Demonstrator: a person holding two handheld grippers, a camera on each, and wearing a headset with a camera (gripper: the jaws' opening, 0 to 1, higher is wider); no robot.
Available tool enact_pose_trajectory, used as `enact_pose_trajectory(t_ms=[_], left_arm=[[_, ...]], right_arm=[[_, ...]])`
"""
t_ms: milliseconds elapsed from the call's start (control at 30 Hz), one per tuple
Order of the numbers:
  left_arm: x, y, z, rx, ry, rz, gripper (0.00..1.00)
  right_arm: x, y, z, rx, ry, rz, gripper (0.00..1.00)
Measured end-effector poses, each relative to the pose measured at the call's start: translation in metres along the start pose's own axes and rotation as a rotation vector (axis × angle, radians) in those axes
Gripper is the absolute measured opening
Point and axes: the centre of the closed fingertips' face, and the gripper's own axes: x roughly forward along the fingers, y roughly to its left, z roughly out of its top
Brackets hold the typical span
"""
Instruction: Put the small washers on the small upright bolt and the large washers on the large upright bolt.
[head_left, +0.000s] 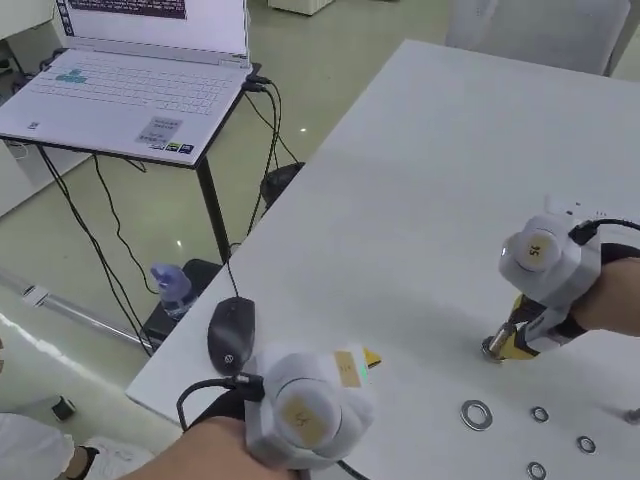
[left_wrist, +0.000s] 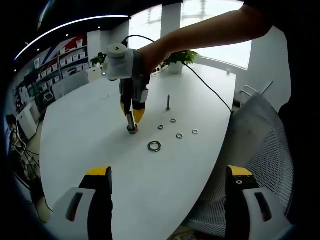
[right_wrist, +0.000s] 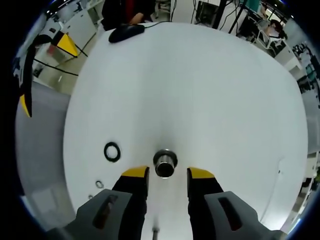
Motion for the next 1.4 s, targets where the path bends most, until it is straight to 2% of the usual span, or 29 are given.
enact_pose_trajectory(t_ms=[400,667,833,1133,1400], left_arm=[[-0.001,0.001,0.005,0.007,-0.005,0.009,0.92],[-0.001,-0.003,0.005,0.01,0.003,0.009,0.92],[-0.002,-0.003,0.005,0.014,0.007,0.011,0.92],[-0.003,-0.002,0.005,0.006,-0.003,0.016,0.92],[-0.002,-0.003,0.005,0.004,-0.006,0.016,0.92]], right_arm=[[-0.025,0.005,-0.002,-0.005,-0.039,-0.028,0.3],[-0.034,0.016,-0.005,0.001,-0.065,-0.026,0.3],[-0.038,0.024,-0.006,-0.007,-0.074,-0.03,0.3],[-0.037,0.049,-0.002,-0.031,-0.1,0.005,0.31],[-0.033,0.063,0.001,-0.032,-0.117,0.021,0.31]])
